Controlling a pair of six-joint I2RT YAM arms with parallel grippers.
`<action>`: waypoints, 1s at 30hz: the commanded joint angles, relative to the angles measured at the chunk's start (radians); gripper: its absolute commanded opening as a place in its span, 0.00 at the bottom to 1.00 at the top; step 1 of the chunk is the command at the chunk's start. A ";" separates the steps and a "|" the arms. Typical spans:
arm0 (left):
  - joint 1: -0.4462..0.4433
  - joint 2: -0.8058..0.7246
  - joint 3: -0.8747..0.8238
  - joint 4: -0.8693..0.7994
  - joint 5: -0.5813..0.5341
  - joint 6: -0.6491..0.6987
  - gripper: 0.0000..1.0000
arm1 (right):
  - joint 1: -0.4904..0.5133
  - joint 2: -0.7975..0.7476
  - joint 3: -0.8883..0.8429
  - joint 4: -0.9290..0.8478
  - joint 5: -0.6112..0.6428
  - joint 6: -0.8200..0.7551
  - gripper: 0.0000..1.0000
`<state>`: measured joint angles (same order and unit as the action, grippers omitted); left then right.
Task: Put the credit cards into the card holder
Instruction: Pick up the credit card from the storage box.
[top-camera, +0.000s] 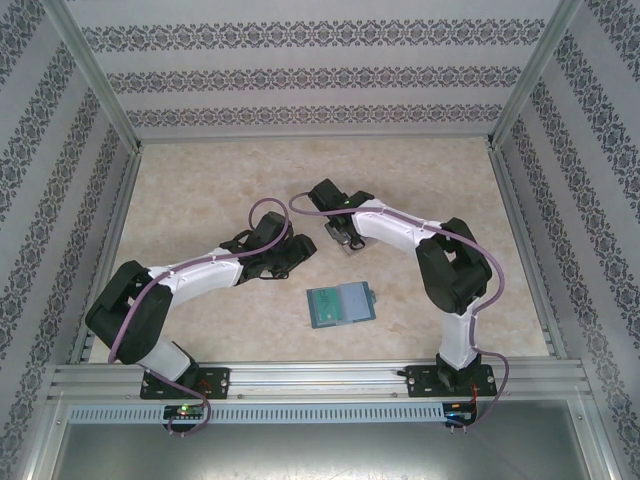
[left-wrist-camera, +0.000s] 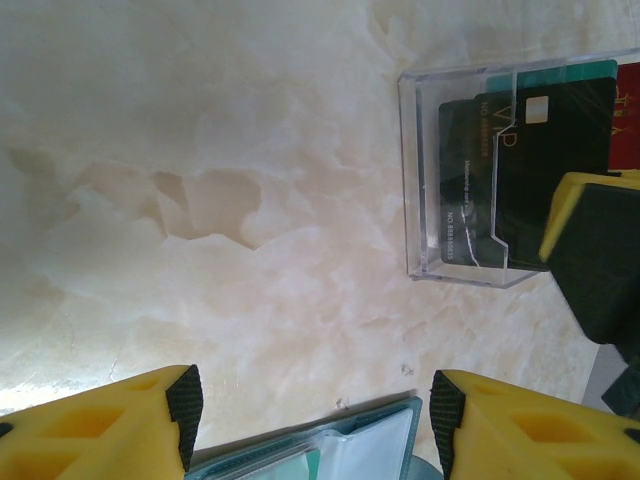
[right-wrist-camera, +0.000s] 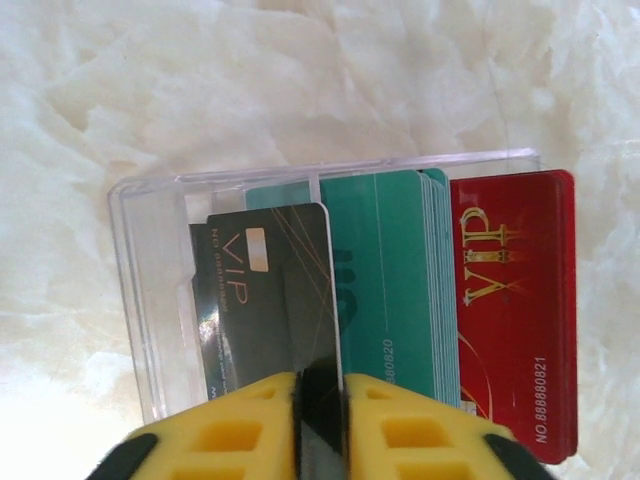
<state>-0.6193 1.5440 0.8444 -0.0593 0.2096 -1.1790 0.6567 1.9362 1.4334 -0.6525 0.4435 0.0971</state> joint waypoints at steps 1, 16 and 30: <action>0.010 0.014 0.024 -0.004 0.012 -0.001 0.64 | -0.007 -0.040 -0.016 -0.002 0.022 -0.005 0.15; 0.010 -0.003 0.013 0.003 0.011 0.007 0.64 | -0.031 -0.114 -0.034 0.000 -0.093 0.052 0.18; 0.010 -0.014 0.014 0.001 0.010 0.005 0.64 | -0.106 -0.011 -0.018 -0.008 -0.286 0.089 0.35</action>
<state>-0.6193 1.5436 0.8444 -0.0593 0.2134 -1.1786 0.5514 1.9083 1.4071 -0.6540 0.2142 0.1600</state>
